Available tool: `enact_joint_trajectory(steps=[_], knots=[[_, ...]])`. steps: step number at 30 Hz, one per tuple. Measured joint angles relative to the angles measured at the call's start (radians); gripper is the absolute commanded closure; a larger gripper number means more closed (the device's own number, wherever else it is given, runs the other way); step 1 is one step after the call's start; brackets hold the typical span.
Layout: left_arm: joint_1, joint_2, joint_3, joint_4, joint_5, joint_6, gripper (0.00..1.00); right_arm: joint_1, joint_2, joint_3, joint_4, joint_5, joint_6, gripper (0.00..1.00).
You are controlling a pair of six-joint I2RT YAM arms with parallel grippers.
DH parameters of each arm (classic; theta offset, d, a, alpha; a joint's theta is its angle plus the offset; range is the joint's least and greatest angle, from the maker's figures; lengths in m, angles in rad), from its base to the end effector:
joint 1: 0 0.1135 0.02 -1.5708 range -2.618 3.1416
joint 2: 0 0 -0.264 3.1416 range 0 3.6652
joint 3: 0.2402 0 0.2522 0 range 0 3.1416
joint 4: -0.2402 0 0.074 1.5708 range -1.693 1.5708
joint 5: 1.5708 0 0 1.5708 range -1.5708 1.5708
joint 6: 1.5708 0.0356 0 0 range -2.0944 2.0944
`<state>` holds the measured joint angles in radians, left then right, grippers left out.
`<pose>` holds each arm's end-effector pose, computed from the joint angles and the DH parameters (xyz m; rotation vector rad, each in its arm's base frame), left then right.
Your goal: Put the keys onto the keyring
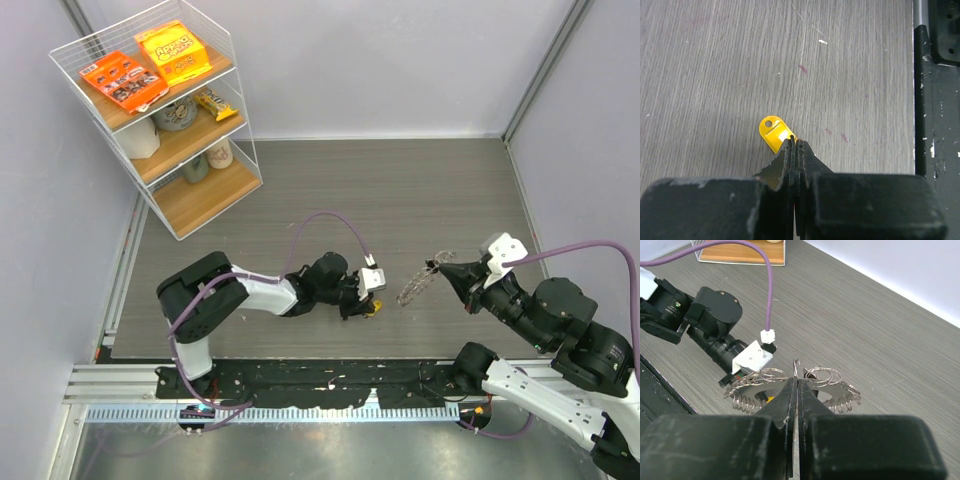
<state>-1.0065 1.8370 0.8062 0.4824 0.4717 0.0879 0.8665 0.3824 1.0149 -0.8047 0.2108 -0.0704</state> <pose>0.1773 -0.3104 0.1338 1.4052 1.7334 -1.0263 0.0344 0.0290 0.3866 -0.6508 1.6309 0.3997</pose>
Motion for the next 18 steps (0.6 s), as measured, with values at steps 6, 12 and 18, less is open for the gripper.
enact_joint_trajectory(steps=[6,12,18], knots=[[0.0,-0.099,-0.028,-0.016,-0.011,-0.003,1.0,0.0,-0.004,0.0,-0.004,-0.001,0.0,0.95],[0.0,-0.18,-0.038,-0.016,-0.016,-0.006,0.87,0.0,-0.004,0.0,-0.005,-0.004,0.002,0.95],[0.0,-0.153,-0.036,-0.06,-0.007,-0.006,0.59,0.0,-0.005,0.0,-0.006,-0.006,0.005,0.95]])
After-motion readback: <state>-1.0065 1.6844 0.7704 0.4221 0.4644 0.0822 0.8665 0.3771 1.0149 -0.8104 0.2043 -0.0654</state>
